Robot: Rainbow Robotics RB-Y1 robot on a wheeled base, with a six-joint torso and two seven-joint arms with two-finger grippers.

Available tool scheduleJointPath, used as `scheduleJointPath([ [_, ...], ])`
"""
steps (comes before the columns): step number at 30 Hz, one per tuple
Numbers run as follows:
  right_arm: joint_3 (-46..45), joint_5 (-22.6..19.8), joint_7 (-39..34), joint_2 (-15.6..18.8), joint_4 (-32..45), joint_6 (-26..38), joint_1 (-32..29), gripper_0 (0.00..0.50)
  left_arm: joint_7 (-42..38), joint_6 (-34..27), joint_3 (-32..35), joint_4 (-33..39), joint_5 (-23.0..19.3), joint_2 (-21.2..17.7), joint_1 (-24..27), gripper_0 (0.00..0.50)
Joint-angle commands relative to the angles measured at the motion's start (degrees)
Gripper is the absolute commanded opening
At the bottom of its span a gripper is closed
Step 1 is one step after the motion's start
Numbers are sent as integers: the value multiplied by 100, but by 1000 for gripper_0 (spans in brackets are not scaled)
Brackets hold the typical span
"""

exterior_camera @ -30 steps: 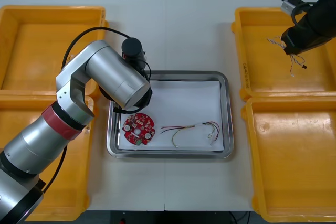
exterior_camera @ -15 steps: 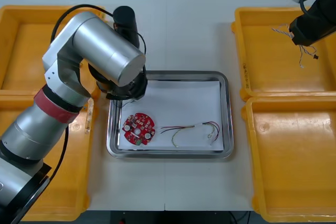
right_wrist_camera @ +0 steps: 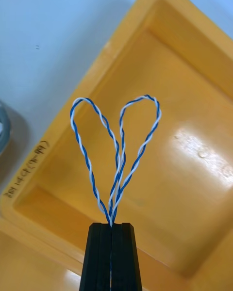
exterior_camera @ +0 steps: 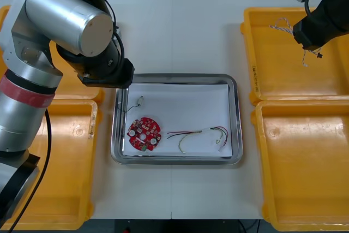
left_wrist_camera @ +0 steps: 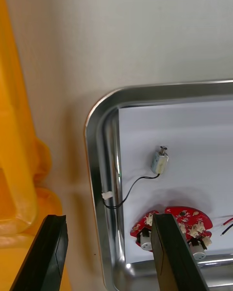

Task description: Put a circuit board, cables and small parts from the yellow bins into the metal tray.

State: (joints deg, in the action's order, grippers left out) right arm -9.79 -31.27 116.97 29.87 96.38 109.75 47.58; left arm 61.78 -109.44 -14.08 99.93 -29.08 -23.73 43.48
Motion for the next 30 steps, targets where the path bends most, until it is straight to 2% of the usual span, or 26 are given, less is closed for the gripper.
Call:
scheduleJointPath([
  [1, 83, -406, -60, 37, 197, 25, -38, 0, 598, -56, 389, 203, -124, -325, 363, 500],
  [6, 487, -907, -16, 37, 443, 25, -73, 0, 906, -56, 687, 106, -185, -501, 363, 500],
  [13, 1305, -1039, -34, -25, 1006, 25, -73, 0, 1117, -56, 811, -281, -194, -668, 530, 500],
  [22, 1806, -1179, 142, -412, 1094, 25, -82, 0, 1758, -56, 1101, -878, 34, -747, 679, 500],
  [30, 2359, -1215, 942, -482, 1094, 25, -109, 0, 2189, 291, 1180, -1529, 201, -809, 838, 500],
])
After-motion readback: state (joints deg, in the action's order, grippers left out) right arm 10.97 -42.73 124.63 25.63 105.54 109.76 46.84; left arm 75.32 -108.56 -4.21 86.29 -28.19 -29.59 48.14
